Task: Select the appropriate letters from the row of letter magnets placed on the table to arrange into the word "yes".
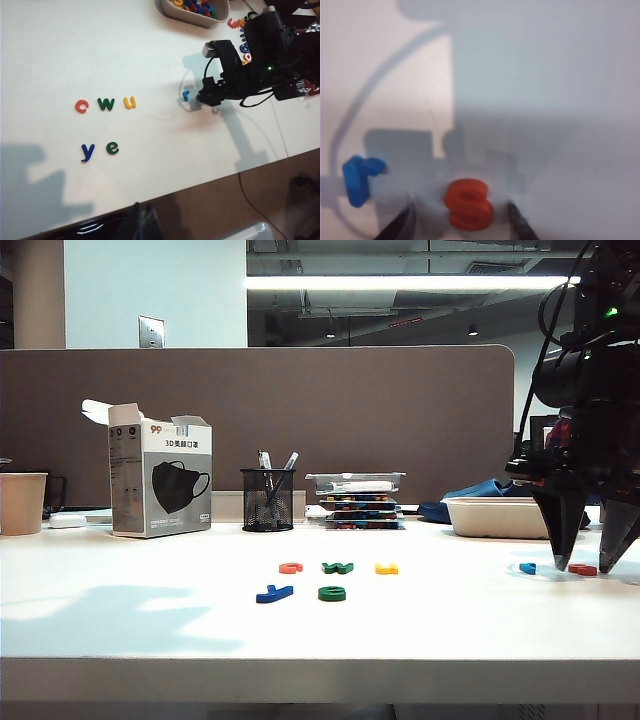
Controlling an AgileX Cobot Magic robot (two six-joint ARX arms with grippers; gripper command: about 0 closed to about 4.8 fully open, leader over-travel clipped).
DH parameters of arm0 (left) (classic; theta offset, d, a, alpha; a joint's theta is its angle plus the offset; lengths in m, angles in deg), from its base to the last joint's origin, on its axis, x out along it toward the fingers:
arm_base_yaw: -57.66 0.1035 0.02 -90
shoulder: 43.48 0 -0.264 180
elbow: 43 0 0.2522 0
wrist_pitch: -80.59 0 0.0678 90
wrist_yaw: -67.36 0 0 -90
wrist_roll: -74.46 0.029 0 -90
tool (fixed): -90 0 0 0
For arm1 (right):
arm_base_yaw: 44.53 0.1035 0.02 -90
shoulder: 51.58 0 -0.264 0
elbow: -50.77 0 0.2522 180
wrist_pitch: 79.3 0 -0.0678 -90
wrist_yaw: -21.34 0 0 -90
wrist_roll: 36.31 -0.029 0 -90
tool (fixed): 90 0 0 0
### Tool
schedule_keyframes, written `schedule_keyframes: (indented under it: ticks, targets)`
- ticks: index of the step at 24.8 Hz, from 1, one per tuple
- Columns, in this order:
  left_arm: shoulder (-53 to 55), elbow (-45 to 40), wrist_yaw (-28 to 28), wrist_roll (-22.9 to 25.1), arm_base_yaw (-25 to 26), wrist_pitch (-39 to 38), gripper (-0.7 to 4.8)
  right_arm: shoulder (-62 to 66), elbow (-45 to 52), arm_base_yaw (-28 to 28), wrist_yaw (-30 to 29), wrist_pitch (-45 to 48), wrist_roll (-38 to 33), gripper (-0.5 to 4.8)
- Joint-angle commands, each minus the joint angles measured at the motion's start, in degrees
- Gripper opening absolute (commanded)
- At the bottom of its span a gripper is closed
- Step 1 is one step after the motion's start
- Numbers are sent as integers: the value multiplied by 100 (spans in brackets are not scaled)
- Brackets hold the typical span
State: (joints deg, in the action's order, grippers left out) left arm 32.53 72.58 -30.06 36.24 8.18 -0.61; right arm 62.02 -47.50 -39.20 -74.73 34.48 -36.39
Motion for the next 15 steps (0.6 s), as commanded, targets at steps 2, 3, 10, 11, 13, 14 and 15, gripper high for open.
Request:
schedule_keyframes:
  ticks: [2, 3, 10, 11, 13, 14, 15]
  targets:
    - [-22, 13, -33, 26, -4, 70, -5, 39, 2, 0, -7, 114, 20, 229]
    - [-22, 13, -33, 26, -4, 68, -5, 63, 2, 0, -7, 114, 17, 229]
    - [-22, 13, -33, 26, -4, 70, -5, 120, 2, 0, -7, 66, 20, 197]
    - [-22, 13, -33, 26, -4, 70, -5, 120, 2, 0, -7, 63, 17, 197]
    - [-22, 13, -33, 24, -4, 70, -5, 120, 2, 0, -7, 44, 17, 197]
    - [-22, 13, -33, 26, -4, 70, -5, 122, 2, 0, -7, 31, 17, 195]
    - [-22, 13, -33, 26, -4, 70, -5, 122, 2, 0, -7, 22, 17, 162]
